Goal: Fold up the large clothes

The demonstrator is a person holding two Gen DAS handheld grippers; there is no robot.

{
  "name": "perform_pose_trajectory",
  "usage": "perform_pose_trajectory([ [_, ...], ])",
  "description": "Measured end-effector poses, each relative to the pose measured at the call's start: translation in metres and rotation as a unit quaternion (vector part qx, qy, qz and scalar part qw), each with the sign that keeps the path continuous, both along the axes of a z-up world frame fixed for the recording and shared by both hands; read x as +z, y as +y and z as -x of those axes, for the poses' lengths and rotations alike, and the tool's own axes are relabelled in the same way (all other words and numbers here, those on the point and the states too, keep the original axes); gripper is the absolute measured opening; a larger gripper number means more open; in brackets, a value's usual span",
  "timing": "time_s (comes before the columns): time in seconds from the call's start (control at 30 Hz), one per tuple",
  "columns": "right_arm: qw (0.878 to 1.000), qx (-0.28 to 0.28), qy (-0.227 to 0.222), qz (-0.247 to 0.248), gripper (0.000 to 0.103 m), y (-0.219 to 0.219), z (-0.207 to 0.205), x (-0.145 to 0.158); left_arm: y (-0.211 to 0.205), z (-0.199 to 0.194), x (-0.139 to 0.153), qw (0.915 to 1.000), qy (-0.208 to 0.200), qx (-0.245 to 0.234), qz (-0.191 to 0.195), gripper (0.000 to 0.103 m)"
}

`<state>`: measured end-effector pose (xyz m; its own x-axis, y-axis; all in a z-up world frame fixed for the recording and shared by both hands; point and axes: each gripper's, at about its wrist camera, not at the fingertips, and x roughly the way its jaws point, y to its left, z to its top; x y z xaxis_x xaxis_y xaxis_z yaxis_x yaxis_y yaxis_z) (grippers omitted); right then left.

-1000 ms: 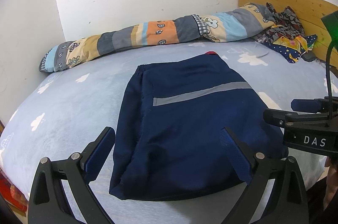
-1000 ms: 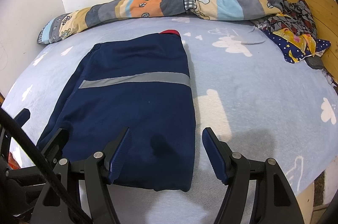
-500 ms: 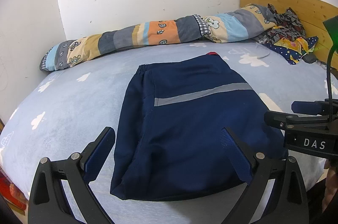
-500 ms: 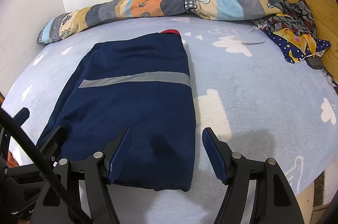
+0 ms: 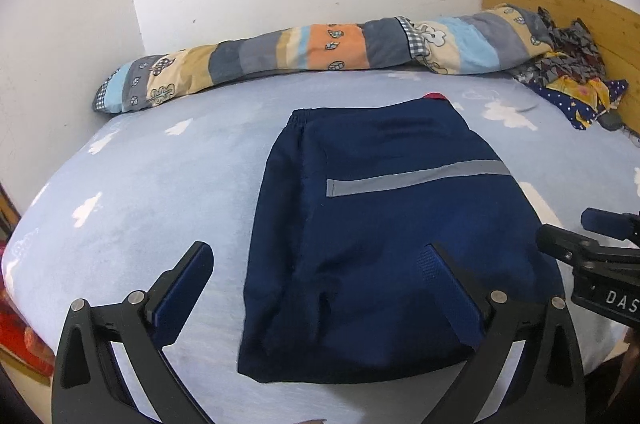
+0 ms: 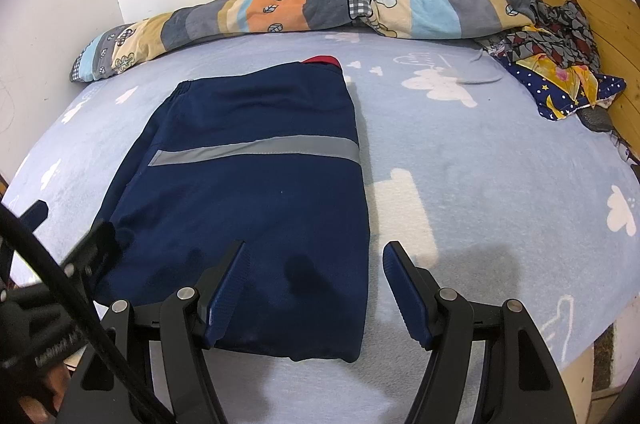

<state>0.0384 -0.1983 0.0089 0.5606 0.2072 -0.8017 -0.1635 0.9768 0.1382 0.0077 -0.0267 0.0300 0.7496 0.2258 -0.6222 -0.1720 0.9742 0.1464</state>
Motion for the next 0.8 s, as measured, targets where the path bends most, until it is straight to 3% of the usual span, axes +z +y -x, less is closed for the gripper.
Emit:
perform_pose_trajectory([
  [0.13,1.000,0.000,-0.003,0.000,0.074,0.001,0.000,0.000,0.007,0.001,0.010,0.9996,-0.015,0.021,-0.009,0.103],
  [0.27,1.000,-0.001,-0.007,0.003,0.074,0.000,0.001,0.001,0.012,-0.008,0.023,0.9987,0.005,0.042,-0.030,0.103],
  [0.43,0.999,0.001,-0.029,0.022,0.074,0.004,0.005,0.009,0.015,0.001,0.042,0.9937,-0.030,0.083,-0.070,0.103],
  [0.8,0.984,0.022,-0.124,0.126,0.079,0.027,0.024,0.030,0.021,0.001,0.043,0.9950,-0.028,0.079,-0.055,0.103],
])
